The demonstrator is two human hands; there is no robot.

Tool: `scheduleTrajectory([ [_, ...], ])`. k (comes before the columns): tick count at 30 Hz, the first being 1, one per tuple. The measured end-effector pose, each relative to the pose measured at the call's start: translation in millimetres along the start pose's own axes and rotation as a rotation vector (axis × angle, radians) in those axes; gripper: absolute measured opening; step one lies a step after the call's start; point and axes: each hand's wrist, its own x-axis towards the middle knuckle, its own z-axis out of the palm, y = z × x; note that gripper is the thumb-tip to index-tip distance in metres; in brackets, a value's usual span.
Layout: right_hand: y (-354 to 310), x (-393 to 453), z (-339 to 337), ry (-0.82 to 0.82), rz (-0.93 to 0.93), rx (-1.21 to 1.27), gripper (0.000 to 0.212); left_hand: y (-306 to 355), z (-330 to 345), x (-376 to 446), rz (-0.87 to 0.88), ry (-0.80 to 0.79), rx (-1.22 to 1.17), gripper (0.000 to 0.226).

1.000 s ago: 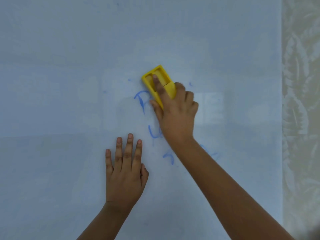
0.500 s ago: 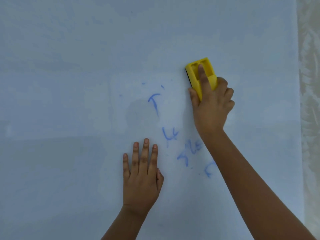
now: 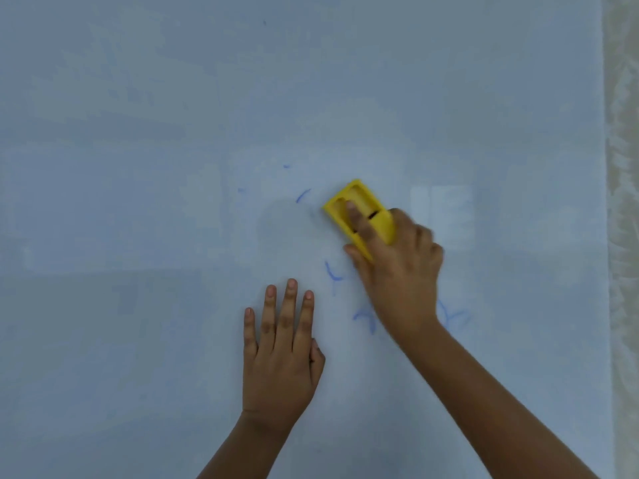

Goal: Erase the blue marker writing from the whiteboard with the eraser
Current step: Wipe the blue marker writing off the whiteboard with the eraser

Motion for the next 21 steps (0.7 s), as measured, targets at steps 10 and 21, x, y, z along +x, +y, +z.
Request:
scheduleTrajectory([
  [10,24,59,-1,0.039,0.424,0.049,0.055,0,0,0,-0.015,-0.021,-0.019,0.058],
  [21,-93,7,10,0.004,-0.130,0.056,0.054,-2,-3,-3,0.029,-0.027,-0.037,0.048],
])
